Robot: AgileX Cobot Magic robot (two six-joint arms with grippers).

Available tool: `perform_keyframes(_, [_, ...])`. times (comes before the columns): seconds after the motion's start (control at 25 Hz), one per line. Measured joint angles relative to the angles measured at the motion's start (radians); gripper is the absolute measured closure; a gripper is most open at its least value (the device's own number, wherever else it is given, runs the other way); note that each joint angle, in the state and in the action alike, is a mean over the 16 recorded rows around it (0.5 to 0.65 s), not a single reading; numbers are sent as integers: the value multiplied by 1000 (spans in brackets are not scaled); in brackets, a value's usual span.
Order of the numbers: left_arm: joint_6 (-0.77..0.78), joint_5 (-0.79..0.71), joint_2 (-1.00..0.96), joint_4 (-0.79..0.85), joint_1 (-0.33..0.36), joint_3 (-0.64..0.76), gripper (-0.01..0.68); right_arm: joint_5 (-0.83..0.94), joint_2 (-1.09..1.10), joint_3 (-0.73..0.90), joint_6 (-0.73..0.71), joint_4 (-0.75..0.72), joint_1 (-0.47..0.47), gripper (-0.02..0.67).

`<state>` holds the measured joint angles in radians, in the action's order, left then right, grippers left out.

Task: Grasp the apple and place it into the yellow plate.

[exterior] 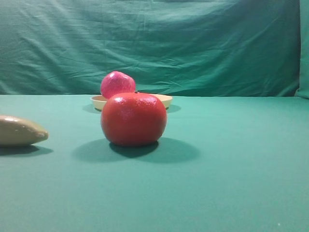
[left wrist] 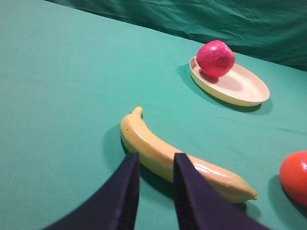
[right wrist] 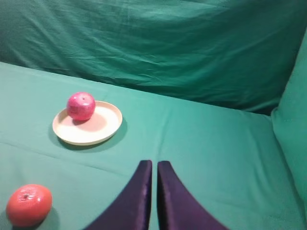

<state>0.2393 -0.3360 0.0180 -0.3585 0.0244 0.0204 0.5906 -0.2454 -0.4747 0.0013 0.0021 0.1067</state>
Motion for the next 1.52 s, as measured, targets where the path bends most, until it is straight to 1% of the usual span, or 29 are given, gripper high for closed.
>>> perform_keyframes(0.36, [0, 0, 0, 0, 0, 0, 516, -157, 182, 317, 2, 3, -98, 649])
perform_keyframes(0.6, [0, 0, 0, 0, 0, 0, 516, -204, 247, 442, 4, 6, -119, 649])
perform_keyframes(0.92, [0, 0, 0, 0, 0, 0, 516, -218, 258, 499, 5, 8, -120, 649])
perform_keyframes(1.52, [0, 0, 0, 0, 0, 0, 516, -212, 259, 502, 5, 9, -120, 649])
